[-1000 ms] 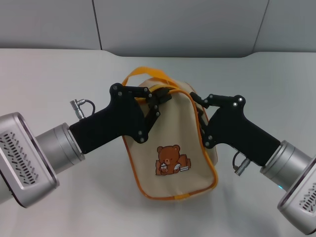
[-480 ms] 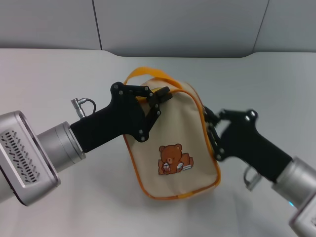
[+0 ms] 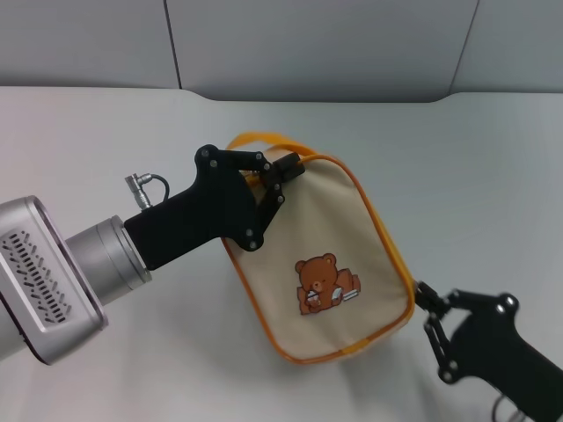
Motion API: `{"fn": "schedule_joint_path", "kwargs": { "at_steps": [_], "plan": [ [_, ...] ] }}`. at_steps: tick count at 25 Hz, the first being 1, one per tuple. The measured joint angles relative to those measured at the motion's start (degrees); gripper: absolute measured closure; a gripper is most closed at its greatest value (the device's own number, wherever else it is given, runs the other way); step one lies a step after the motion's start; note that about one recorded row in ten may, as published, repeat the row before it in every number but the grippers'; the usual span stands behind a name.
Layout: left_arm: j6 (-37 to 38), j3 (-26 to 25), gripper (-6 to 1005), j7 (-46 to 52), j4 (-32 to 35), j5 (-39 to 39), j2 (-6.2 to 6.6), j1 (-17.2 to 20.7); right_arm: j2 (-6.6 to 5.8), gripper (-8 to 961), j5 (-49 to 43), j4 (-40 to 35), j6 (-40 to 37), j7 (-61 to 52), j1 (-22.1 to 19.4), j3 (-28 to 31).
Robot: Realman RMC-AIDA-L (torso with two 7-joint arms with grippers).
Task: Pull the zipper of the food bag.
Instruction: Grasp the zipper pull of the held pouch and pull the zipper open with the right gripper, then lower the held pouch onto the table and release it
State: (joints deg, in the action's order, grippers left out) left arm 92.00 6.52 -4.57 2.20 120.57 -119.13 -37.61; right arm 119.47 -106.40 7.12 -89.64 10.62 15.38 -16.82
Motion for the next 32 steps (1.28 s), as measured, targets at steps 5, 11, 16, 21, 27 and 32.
{"fn": "schedule_joint_path", "kwargs": {
  "at_steps": [5, 11, 16, 21, 27, 32],
  "plan": [
    [-0.1, -0.1, 847, 0.0, 0.0, -0.1, 0.04, 0.1, -0.07, 956, 0.0, -0.9, -0.7, -0.1, -1.7, -0.2],
    [-0.2, -0.3, 844, 0.0, -0.3, -0.4, 0.05, 0.4, -0.02, 934, 0.6, -1.2, -3.5, -0.2, -2.1, 0.7],
    [-0.4, -2.9, 840, -0.1, -3.0, -0.5, 0.00, 2.5, -0.05, 828, 0.7, -1.8, -6.8, -2.2, -2.5, 4.7],
    [0.4, -4.2, 837, -0.1, -5.0, -0.5, 0.00, 5.9, -0.21, 721, 0.5, -4.6, -8.7, -11.4, -1.4, 5.2],
    [1.5, -4.0, 833, 2.4, -7.3, -0.1, 0.19, 9.0, -0.21, 590, -1.1, -15.3, -13.4, -31.6, 0.9, 3.0],
    [2.6, -3.4, 765, 13.5, -4.9, 0.1, 0.46, 9.0, -0.38, 378, -1.6, -24.9, -15.4, -47.0, 3.0, -2.5]
  ]
}}
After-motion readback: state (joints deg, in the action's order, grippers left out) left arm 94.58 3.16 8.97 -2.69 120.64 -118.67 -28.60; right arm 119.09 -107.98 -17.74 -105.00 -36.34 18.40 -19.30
